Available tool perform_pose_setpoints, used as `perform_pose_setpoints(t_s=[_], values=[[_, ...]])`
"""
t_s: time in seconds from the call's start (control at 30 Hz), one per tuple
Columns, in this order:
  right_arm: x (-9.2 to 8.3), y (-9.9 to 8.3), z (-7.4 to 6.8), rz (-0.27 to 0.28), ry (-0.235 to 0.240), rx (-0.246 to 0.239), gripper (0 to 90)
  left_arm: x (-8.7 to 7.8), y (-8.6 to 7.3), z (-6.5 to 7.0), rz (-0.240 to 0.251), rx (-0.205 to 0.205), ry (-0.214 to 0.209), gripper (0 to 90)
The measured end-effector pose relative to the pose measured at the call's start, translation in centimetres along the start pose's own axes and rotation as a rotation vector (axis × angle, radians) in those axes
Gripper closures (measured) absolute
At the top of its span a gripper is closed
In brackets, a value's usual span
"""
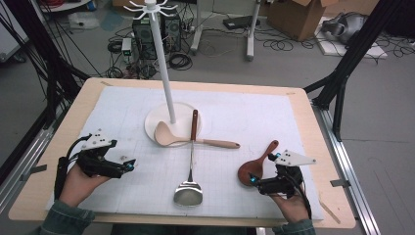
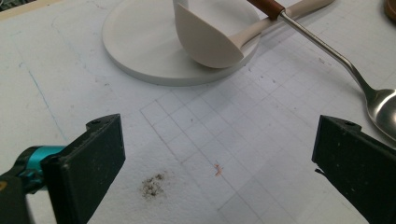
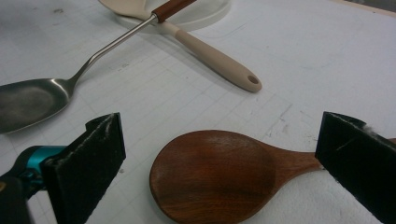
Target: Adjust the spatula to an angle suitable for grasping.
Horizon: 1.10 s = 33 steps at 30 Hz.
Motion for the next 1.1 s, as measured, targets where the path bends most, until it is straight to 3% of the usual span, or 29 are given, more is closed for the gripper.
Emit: perform_pose_setpoints(t_s=[0.73,1.1], values=[[1.2,0.4,-0.7,-0.028,0.049,-0.015,0.6,0.2,0.0,0.2,0.000,-0.004,-0.024,3.1],[2.8,2.7,-1.0,-0.058,0.097,-0.038,0.6,0.1,0.2,0.1,0.009,-0.009,-0.023,3.1]])
Point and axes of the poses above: each handheld gripper's, and its own axes: x roughly forward along the jaws, y roughly out of its top, z roughly to its right, the point moved 6 cm from there along x, roughly forward along the jaws, and after that the axes turned 6 degrees about y, right-handed, at the moved point
